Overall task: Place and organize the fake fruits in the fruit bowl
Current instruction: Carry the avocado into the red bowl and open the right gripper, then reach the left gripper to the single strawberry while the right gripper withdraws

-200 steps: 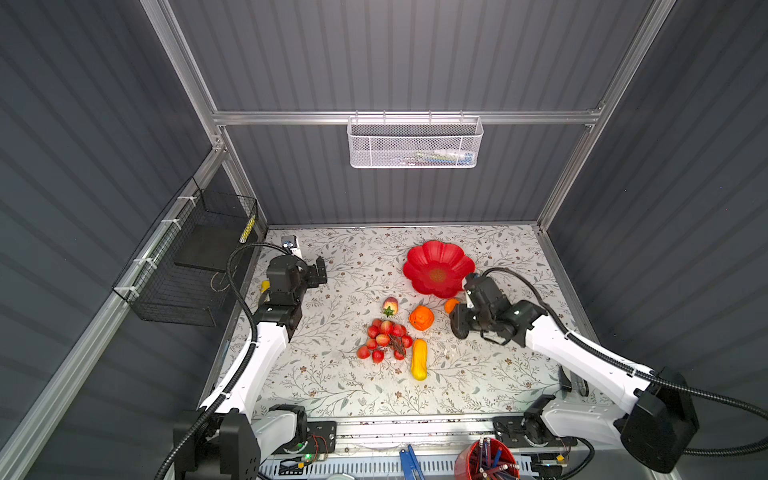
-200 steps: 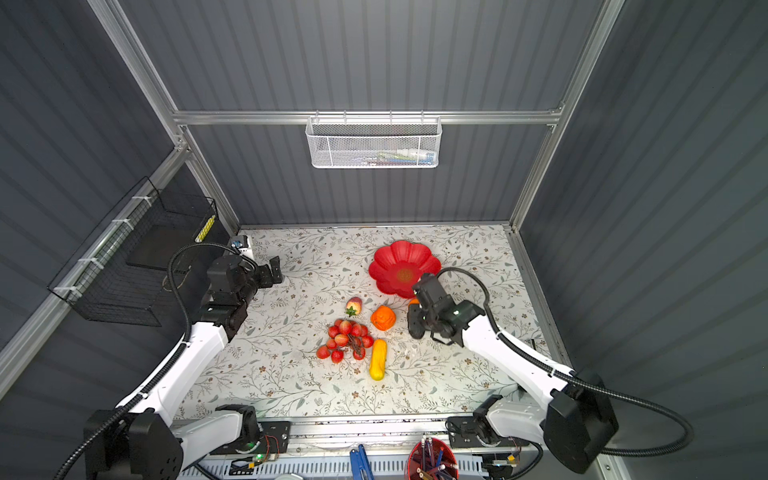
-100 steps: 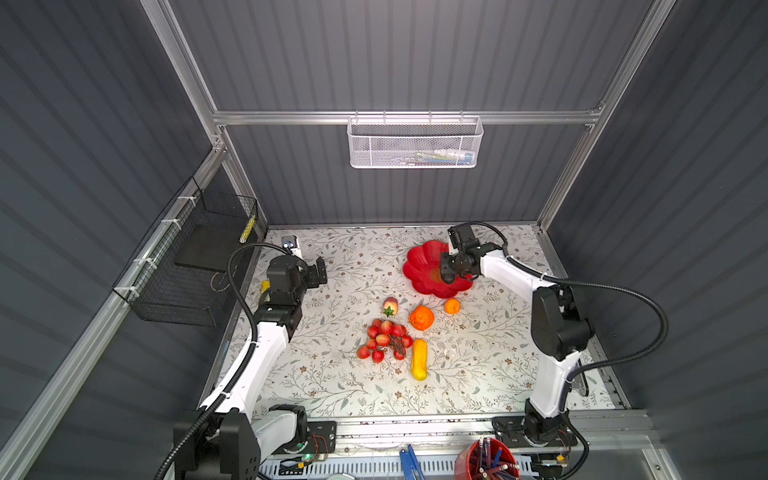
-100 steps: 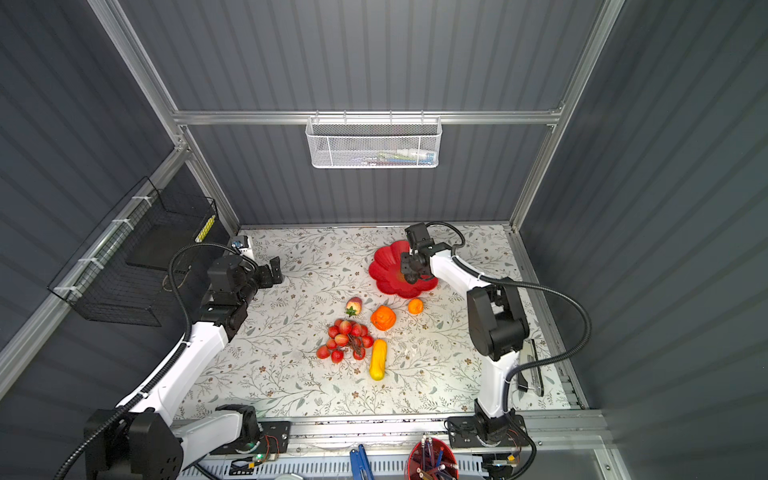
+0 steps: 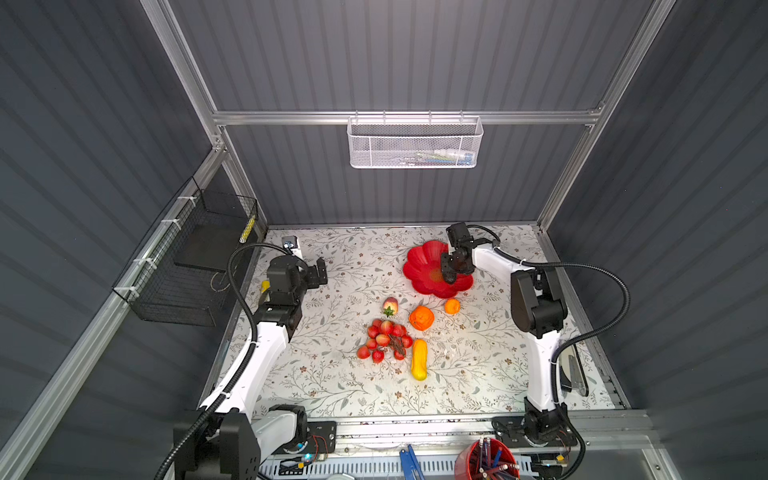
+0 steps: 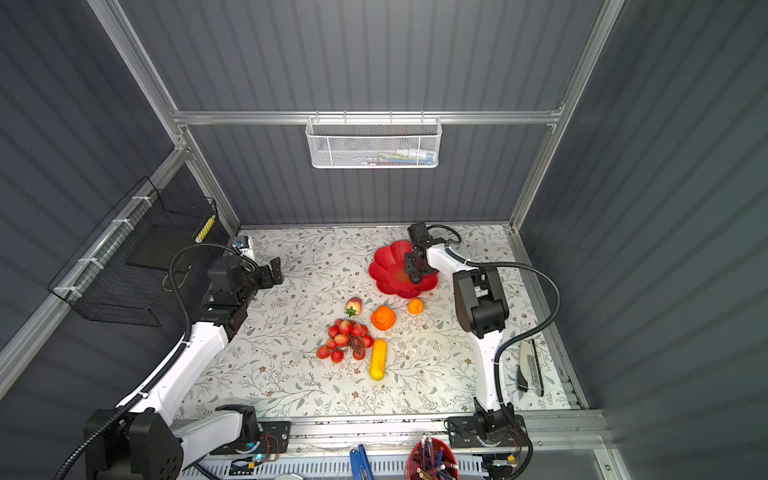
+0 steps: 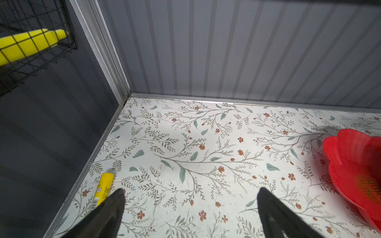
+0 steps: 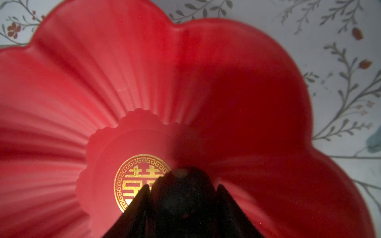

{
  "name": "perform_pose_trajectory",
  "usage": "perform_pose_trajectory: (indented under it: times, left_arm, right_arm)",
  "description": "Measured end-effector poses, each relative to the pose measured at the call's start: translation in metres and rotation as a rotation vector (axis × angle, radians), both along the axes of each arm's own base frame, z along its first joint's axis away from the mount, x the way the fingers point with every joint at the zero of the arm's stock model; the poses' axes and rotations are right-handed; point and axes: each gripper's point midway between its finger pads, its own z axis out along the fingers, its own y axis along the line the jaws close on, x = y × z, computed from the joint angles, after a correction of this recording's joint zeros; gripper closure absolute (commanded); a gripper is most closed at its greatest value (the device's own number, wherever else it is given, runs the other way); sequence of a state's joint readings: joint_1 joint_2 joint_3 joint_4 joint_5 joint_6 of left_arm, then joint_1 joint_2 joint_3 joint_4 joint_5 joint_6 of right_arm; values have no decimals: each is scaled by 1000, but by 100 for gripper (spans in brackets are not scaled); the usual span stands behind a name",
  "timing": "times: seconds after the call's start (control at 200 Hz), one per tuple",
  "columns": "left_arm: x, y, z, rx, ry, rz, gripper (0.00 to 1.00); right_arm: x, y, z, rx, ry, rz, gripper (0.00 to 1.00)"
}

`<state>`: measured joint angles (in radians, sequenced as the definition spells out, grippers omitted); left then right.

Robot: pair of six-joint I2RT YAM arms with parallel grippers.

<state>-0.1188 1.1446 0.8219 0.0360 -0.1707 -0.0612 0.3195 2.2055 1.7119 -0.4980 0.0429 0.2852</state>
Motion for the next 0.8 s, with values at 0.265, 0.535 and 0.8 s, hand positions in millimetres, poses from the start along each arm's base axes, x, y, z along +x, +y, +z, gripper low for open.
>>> perform_pose_trajectory:
  times: [0.265, 0.535, 0.8]
  left_arm:
    - [7, -20, -13, -34, 73, -102, 9]
    - [13, -67, -26, -96, 192, -298, 12]
    - [-5, -152, -66, -50, 369, -500, 13]
  right_arm:
    - [1, -14, 71, 58, -133, -40, 18]
    - [-55, -35, 167, 201, -423, -83, 1]
    - [-109, -47, 129, 234, -391, -101, 1]
